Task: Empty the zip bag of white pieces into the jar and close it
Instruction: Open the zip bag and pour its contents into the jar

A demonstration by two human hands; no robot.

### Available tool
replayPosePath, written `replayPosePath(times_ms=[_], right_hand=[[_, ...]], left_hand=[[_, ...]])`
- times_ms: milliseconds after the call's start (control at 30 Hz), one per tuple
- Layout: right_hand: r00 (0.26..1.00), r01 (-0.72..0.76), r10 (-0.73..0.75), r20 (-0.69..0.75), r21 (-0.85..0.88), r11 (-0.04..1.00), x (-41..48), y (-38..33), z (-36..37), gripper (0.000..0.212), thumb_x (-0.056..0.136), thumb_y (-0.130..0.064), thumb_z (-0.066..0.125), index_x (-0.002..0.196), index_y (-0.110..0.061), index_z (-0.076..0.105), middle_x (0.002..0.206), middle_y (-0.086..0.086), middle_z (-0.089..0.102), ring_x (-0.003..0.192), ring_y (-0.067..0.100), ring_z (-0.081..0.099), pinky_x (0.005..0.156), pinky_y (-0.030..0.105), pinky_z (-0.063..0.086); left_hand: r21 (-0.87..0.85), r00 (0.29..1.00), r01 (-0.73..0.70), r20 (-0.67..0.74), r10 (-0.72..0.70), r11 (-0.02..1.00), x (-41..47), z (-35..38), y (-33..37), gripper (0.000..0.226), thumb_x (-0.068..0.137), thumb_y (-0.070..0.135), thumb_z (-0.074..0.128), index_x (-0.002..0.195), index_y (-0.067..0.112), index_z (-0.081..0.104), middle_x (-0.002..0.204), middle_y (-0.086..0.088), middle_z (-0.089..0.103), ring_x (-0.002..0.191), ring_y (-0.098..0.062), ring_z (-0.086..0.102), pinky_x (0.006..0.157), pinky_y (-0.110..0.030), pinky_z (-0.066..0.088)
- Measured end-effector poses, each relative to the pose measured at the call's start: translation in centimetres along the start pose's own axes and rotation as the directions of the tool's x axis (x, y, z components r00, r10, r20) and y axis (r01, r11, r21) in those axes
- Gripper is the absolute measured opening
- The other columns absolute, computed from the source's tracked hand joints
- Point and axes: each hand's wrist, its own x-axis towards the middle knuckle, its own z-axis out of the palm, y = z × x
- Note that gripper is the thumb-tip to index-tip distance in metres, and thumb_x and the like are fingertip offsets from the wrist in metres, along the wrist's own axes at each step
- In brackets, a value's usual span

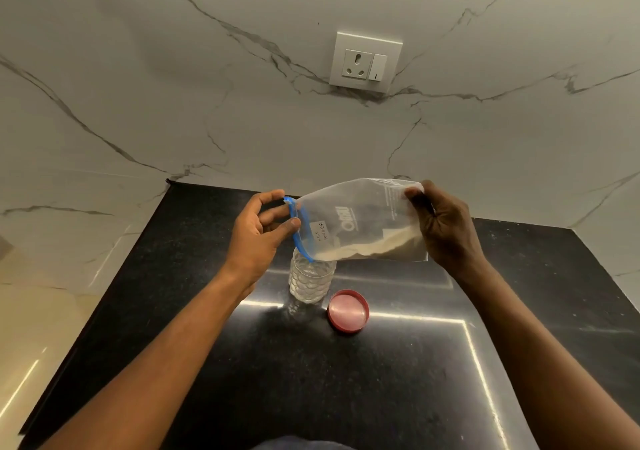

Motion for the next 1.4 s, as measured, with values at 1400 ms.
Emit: replayPosePath(times_ms=[1400], right_hand=[[0.986, 0.153, -0.147, 0.080, -0.072, 0.986, 1.4, -4.7, -1.0, 0.049, 0.105, -0.045, 0.045, 0.099, -0.004, 0.071, 0.069, 0.005, 0.065, 0.054, 0.019, 0.060, 0.049, 0.022, 0.045]], left_hand=[[0.088, 0.996, 0.077, -0.042, -0.073, 0.993, -0.4, -0.3, -0.7, 0.040, 0.098, 0.015, 0.073, 0.136, 0.015, 0.061, 0.114, 0.006, 0.079, 0.094, 0.003, 0.075, 0.064, -0.012, 0.058]])
